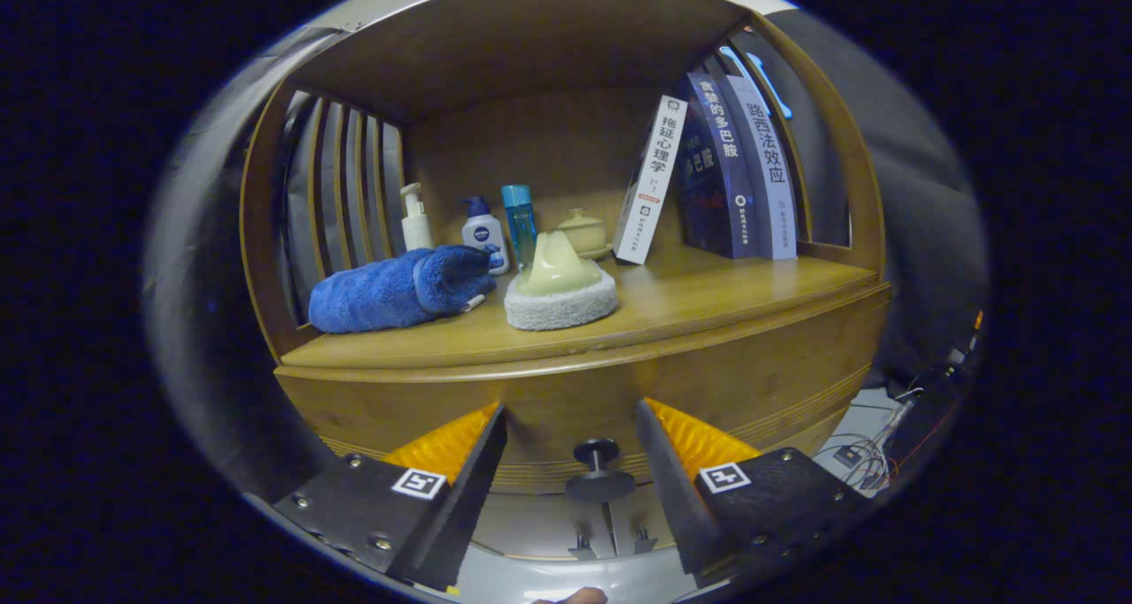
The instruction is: Pull open the drawer, take out the items inside it, and place them on the countertop above the cabinet.
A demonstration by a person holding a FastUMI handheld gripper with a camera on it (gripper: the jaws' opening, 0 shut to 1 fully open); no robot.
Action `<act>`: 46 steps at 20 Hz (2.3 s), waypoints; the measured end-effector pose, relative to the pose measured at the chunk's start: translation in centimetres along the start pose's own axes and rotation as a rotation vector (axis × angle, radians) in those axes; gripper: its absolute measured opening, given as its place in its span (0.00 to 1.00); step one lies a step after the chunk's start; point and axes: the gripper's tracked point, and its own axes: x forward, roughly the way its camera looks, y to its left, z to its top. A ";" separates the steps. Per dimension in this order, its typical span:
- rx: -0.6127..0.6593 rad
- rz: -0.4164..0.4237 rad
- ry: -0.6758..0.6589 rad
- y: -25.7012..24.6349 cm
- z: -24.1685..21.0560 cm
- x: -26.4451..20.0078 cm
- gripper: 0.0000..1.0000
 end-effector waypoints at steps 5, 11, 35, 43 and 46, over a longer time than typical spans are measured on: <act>0.000 0.000 0.008 0.0 0.0 0.0 0.89; 0.027 -0.002 0.012 -0.2 -0.2 0.0 0.91; -0.136 -0.147 -0.398 -3.6 19.9 -24.0 0.98; -0.090 -0.259 -0.489 -7.4 21.2 -32.3 0.98; -0.094 -0.274 -0.486 -8.3 20.6 -33.3 0.98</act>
